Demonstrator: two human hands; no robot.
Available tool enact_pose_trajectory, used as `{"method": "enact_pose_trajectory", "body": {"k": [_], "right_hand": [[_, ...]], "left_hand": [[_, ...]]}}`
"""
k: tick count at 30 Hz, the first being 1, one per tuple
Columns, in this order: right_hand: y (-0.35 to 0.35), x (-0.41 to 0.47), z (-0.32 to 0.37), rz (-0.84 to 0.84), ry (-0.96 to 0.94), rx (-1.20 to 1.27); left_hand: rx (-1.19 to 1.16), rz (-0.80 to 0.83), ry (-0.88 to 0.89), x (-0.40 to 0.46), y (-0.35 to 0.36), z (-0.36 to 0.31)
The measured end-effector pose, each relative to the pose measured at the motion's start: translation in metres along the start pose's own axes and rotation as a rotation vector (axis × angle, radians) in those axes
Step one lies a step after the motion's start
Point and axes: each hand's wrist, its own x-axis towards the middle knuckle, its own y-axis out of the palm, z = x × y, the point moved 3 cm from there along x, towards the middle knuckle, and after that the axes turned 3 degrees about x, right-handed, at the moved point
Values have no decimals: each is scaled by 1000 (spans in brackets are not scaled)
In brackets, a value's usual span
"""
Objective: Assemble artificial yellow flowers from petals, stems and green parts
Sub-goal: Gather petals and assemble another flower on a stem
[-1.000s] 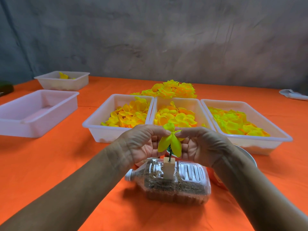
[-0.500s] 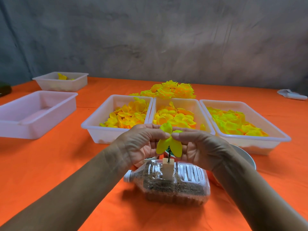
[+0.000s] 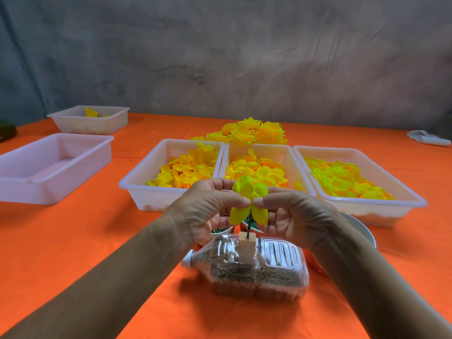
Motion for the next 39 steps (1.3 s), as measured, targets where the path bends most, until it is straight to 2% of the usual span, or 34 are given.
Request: {"method": "enact_pose_trajectory", "body": {"k": [20, 31, 39], "right_hand": [[-4, 1, -7, -62, 31, -45], [-11, -1, -18, -154, -7, -203], [-14, -2, -23, -155, 18, -225]], "left_hand": [[-54, 14, -141, 0, 2, 11], [55, -28, -135, 1, -2, 29], [133, -26, -137, 4, -5, 32]]}}
